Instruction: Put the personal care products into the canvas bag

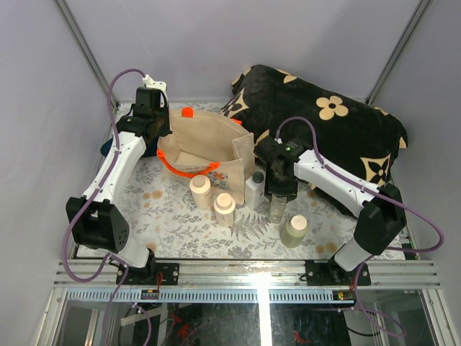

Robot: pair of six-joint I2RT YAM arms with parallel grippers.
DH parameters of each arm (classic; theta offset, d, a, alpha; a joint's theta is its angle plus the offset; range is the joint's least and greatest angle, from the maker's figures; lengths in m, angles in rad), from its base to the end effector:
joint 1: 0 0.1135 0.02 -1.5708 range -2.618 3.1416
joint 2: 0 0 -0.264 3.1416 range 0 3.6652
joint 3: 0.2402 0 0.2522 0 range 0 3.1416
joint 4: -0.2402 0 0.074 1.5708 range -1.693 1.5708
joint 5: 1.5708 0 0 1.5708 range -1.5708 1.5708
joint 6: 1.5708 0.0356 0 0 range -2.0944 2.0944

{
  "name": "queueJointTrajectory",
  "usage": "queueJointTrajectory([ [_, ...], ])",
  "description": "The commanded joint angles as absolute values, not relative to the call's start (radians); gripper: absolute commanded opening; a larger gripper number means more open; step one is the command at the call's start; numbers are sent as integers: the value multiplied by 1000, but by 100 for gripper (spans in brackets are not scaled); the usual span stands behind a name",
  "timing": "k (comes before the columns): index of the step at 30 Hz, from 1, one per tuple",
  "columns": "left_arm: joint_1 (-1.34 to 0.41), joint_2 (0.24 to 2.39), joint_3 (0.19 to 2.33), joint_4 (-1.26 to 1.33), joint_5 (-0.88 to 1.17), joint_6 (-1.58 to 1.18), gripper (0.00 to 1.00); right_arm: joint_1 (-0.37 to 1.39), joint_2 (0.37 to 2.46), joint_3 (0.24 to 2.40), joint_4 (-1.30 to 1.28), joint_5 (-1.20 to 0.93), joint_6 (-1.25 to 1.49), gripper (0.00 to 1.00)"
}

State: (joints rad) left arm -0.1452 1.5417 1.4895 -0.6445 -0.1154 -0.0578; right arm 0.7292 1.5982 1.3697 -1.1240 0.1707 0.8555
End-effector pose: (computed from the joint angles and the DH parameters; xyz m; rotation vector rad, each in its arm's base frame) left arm 0.3409 -0.0457 0.3543 0.0378 2.2617 0.0229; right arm 0.2300 0.1974 0.2739 0.2078 2.8596 0.0515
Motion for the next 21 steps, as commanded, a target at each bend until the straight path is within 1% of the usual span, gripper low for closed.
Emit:
queueJointTrajectory([
  [1,-146,1534,1481,-612,-90,-77,0,738,1597,1417,-1176,222,814,16],
  [4,-145,1536,1479,-612,-90,-77,0,738,1597,1447,-1198,245,798,2],
  [5,-146,1536,1479,-612,-91,-78,0,738,1597,1465,-1213,260,793,0],
  [9,-146,1535,1480,-607,-86,-83,0,738,1591,1568,-1261,330,751,0],
  [12,-146,1534,1481,-602,-80,-86,0,738,1590,1685,-1300,415,706,0],
  [15,-145,1535,1480,-601,-74,-87,0,738,1622,1868,-1367,524,652,0],
  [16,-146,1535,1479,-601,-74,-87,0,738,1644,1978,-1402,563,629,0],
  [18,-146,1536,1476,-599,-75,-90,0,737,1733,2173,-1454,594,574,0],
  [21,-147,1536,1473,-595,-73,-92,0,738,1826,2429,-1461,589,480,0],
])
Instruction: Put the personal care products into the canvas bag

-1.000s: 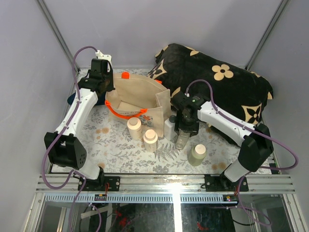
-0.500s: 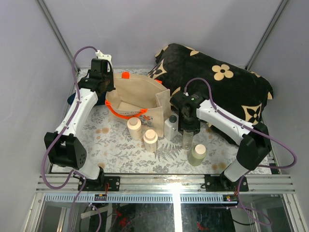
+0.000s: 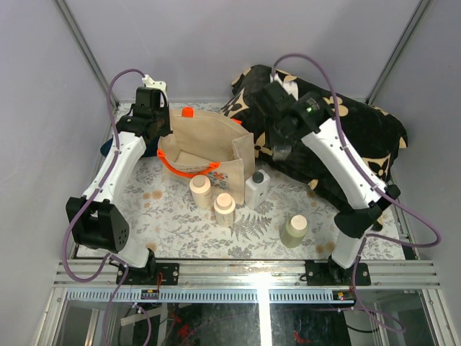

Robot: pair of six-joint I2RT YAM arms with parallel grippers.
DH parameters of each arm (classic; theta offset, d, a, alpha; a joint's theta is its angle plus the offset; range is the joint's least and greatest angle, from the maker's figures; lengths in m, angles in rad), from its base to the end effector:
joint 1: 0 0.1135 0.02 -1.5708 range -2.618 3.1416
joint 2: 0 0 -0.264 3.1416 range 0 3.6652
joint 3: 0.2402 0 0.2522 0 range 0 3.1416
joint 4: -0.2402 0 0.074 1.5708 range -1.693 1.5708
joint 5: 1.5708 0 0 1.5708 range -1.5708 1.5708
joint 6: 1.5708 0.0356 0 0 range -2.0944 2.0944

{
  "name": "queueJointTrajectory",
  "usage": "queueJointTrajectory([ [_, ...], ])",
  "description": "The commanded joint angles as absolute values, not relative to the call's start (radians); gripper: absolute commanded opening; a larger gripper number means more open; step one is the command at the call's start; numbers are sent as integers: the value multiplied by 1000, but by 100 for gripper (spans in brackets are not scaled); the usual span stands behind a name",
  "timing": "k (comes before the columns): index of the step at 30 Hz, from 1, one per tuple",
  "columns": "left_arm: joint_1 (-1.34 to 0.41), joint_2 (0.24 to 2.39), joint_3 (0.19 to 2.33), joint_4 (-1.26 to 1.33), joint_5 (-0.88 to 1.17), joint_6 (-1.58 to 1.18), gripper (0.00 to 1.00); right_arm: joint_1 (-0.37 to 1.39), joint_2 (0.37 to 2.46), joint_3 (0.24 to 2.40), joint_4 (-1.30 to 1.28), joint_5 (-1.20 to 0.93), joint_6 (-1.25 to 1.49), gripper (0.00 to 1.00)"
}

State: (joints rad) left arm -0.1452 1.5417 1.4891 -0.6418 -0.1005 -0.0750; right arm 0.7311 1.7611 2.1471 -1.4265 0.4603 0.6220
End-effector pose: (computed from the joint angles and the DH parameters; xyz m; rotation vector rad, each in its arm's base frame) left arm 0.3411 -0.0463 0.3544 0.0261 2.2608 -0.0034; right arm 0.2546 0.2071 0.4292 0.0221 2.4543 -0.0311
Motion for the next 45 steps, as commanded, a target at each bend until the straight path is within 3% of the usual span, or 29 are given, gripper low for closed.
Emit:
queueJointTrajectory([
  [1,-146,1535,1474,-595,-73,-92,0,738,1851,2490,-1460,581,464,0],
  [5,-146,1528,1472,-595,-76,-89,0,738,1888,2579,-1412,527,402,0],
  [16,-146,1528,1464,-588,-68,-96,0,737,1484,1987,-733,330,178,0],
  [24,-146,1540,1475,-585,-67,-97,0,738,1353,1867,-458,231,68,0],
  [33,-145,1552,1483,-582,-67,-97,0,738,1455,1939,-440,-56,129,0],
  [45,-145,1551,1471,-571,-61,-93,0,761,1576,1916,-368,-156,210,0],
])
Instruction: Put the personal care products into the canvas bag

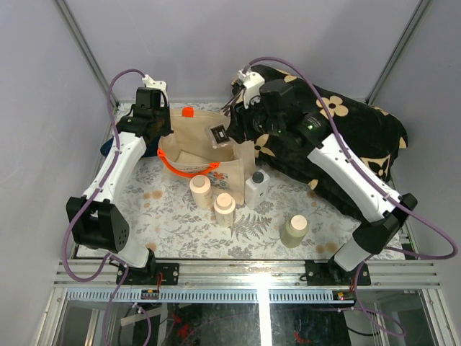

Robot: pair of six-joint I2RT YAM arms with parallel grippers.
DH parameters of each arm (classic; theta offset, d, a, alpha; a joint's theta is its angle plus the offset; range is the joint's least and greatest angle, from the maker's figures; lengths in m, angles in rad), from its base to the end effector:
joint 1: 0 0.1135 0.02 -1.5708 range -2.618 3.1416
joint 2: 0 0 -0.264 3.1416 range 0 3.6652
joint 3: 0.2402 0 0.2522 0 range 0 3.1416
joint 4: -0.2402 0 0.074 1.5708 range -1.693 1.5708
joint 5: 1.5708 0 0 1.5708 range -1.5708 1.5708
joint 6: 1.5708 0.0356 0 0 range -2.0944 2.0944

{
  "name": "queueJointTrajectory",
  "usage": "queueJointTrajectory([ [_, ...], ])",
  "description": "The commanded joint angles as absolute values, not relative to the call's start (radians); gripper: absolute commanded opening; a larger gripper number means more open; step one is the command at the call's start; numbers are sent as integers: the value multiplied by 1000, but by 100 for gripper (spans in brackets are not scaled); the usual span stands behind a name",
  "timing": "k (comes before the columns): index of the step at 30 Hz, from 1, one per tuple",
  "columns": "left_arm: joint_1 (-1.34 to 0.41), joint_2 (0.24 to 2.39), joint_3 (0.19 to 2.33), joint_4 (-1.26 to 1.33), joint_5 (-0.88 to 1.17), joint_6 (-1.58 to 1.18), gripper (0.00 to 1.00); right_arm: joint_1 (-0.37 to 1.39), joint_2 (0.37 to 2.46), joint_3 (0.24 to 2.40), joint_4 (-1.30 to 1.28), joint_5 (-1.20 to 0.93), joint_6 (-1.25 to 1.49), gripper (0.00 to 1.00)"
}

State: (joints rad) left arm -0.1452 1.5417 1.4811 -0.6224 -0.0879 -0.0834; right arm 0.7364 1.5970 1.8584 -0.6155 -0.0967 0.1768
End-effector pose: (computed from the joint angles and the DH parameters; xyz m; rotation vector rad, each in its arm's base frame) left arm 0.3422 -0.0469 0.3534 0.0225 2.2507 -0.0237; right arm 0.2575 0.2381 0.4607 -0.6130 1.8909 0.6963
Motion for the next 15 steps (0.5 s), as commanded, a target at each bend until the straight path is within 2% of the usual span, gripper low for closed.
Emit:
queueJointTrajectory([
  [1,-146,1552,1470,-571,-58,-94,0,765,1586,1918,-362,-159,211,0],
  [15,-145,1594,1487,-561,-40,-97,0,811,1824,2051,-420,-146,213,0],
])
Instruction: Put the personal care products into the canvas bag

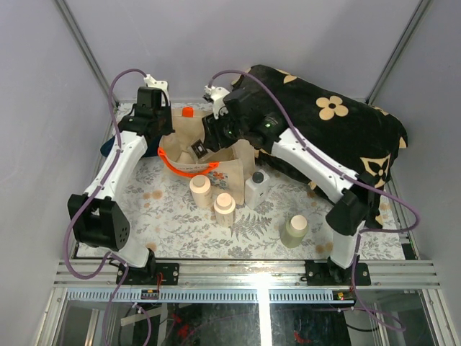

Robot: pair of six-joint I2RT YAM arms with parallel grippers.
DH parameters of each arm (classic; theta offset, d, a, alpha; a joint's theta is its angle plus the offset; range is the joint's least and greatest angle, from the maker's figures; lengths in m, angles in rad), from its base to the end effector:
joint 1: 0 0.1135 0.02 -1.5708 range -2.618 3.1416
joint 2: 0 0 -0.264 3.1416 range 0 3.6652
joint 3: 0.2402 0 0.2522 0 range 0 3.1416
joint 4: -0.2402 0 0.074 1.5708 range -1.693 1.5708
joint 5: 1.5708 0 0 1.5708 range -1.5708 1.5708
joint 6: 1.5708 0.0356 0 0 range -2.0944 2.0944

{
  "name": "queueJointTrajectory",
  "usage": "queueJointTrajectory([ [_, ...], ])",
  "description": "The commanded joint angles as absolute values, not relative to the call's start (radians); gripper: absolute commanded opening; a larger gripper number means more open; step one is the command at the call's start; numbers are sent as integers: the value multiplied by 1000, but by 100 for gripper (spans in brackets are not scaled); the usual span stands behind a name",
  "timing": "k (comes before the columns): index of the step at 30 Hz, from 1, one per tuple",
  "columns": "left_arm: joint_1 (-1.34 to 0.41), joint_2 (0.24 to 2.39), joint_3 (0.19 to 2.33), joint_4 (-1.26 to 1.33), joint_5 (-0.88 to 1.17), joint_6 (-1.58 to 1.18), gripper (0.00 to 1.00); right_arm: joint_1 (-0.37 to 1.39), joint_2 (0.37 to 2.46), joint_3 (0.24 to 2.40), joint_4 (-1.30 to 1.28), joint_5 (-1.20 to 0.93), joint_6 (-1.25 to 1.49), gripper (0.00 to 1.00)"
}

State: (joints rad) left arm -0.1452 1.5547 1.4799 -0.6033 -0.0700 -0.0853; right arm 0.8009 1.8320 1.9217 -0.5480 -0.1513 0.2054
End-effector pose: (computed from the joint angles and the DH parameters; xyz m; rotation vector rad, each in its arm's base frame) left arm 0.3465 -0.0481 0.3503 0.0297 2.2471 -0.0455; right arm 0.2918 0.3087 0.4019 -0.7149 1.9904 0.7736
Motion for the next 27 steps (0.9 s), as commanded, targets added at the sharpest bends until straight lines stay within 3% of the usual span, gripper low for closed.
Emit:
queueJointTrajectory([
  [1,-146,1597,1489,-561,-39,-96,0,811,1838,2075,-450,-125,212,0],
  [10,-146,1638,1523,-562,-35,-91,0,811,1994,2407,-839,120,244,0],
  [20,-146,1646,1560,-578,-44,-84,0,810,1957,2234,-888,152,322,0],
  [27,-146,1634,1556,-580,-43,-77,0,810,2009,2251,-975,173,354,0],
])
